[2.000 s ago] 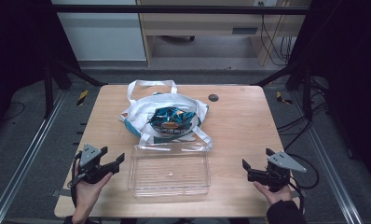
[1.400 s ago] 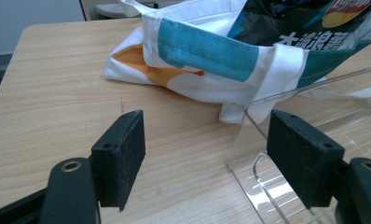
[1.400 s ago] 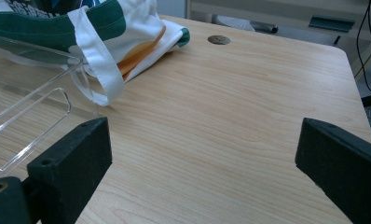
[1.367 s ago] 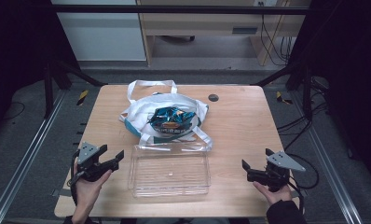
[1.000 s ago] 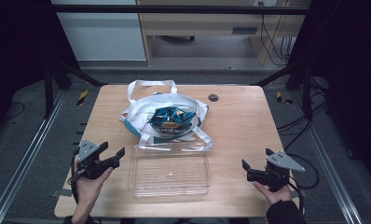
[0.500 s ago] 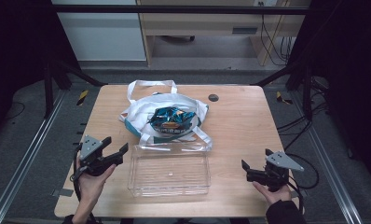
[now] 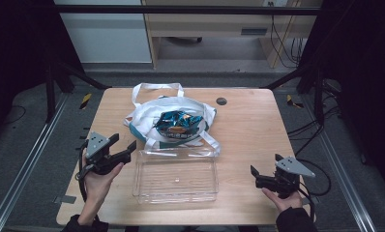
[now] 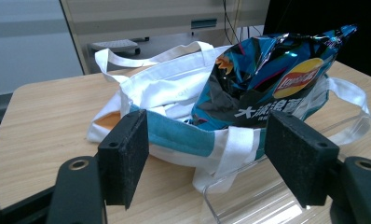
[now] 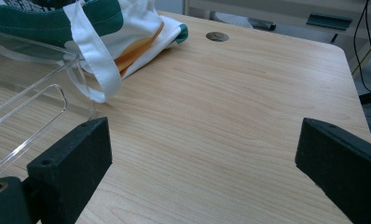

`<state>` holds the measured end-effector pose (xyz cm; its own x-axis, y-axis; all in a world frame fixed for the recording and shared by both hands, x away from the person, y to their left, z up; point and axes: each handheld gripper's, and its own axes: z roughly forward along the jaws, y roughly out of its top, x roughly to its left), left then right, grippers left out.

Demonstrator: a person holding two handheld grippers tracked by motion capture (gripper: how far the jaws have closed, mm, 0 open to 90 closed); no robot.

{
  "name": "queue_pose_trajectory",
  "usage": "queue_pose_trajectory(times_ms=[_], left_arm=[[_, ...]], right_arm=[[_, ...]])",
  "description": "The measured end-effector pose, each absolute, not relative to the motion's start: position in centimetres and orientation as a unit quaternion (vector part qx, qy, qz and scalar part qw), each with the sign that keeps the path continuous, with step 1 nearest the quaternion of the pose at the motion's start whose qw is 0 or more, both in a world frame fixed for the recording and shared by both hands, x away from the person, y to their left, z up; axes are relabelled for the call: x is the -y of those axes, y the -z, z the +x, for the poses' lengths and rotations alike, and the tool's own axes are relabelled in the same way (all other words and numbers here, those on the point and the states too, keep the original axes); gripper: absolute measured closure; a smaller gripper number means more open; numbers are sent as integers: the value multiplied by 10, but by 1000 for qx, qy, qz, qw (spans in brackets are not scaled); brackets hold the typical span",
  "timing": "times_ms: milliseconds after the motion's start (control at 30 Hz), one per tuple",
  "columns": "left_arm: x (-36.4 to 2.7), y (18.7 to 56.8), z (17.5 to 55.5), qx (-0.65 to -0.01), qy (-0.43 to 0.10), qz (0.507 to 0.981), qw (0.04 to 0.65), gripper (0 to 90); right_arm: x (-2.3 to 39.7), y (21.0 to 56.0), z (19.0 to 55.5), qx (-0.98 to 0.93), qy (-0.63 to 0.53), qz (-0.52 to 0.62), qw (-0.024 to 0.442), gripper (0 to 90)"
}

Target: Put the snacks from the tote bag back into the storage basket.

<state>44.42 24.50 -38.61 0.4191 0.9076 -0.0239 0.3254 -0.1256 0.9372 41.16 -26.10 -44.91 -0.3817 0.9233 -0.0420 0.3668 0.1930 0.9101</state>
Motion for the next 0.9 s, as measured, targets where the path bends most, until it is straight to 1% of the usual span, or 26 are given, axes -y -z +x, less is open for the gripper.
queue_pose_trajectory(times_ms=[533, 900], left_arm=[[-235, 380, 457, -448, -290, 686, 494, 338], [-220, 377, 466, -436, -288, 695, 493, 365]], right_arm=[[261, 449, 412, -706, -439, 457, 317, 40], [261, 449, 412, -707, -437, 457, 317, 40]])
